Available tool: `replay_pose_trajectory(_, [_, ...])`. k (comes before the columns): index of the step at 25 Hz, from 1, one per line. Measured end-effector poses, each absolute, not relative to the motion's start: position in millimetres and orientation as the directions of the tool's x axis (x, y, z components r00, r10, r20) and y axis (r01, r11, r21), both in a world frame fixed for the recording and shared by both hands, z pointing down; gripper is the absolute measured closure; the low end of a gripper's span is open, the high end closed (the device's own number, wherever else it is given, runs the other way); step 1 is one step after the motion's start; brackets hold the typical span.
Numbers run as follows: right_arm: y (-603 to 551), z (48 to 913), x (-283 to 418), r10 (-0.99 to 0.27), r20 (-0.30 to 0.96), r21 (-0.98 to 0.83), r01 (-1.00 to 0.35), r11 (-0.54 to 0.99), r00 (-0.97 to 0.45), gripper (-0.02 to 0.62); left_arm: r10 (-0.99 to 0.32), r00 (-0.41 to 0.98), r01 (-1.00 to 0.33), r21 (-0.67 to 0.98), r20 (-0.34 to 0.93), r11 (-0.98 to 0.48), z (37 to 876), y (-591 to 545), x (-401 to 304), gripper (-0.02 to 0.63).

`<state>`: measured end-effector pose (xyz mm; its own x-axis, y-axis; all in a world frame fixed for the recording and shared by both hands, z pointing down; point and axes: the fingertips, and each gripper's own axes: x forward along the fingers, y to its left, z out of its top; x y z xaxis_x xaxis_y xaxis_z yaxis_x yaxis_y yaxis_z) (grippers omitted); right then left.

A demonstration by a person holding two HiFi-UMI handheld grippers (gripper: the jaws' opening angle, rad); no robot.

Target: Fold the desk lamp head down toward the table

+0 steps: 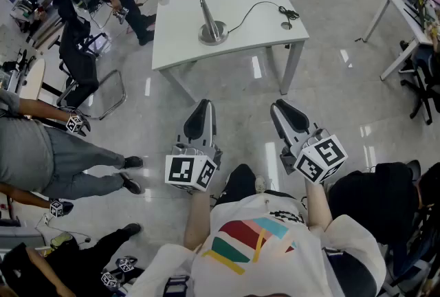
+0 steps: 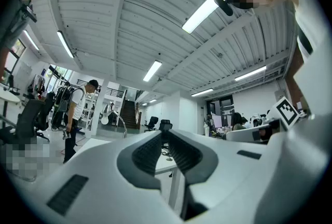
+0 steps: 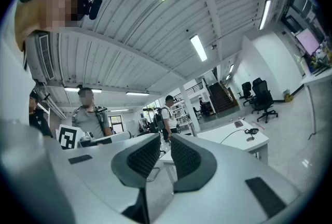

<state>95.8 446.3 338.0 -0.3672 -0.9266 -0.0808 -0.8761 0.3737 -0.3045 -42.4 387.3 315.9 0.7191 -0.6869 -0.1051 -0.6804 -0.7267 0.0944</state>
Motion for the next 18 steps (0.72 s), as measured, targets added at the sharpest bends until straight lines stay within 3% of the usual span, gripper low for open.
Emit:
replay_pose_trajectory(1, [441.2, 339.7, 96.5, -0.927, -0.082, -0.327, -0.869, 0.372, -0.366, 0.544, -0.685, 0.719, -0.679, 0.091, -0.121, -0.729, 315.6, 383.6, -41.7, 0.515])
replay_pose_trajectory(3, [430.2, 343.0, 97.9, -0.926, -0.081, -0.353, -0.858, 0.373, -0.368, 0.365, -0.687, 0.710, -0.684, 0.078, -0.157, -0.725, 313.9, 374.6, -40.5, 0.406])
replay_pose_trajectory(4, [424.1, 344.5, 99.0, -0.925, -0.080, -0.352, -0.858, 0.375, -0.372, 0.345, -0.692, 0.701, -0.692, 0.068, -0.174, -0.718, 312.8, 368.6, -40.0, 0.391])
replay_pose_trajectory(11, [347.4, 350.1, 111.5, -0.910, -0.087, -0.272, -0.870, 0.412, -0.404, 0.345, -0.739, 0.636, -0.752, 0.038, -0.223, -0.658, 313.0, 267.7, -40.7, 0.391])
replay_pose_trajectory(18, [187.6, 310.7, 108.4, -0.867, -0.079, -0.148, -0.854, 0.498, -0.492, 0.345, -0.750, 0.614, -0.775, -0.008, -0.244, -0.632, 275.8, 94.3, -33.8, 0.391])
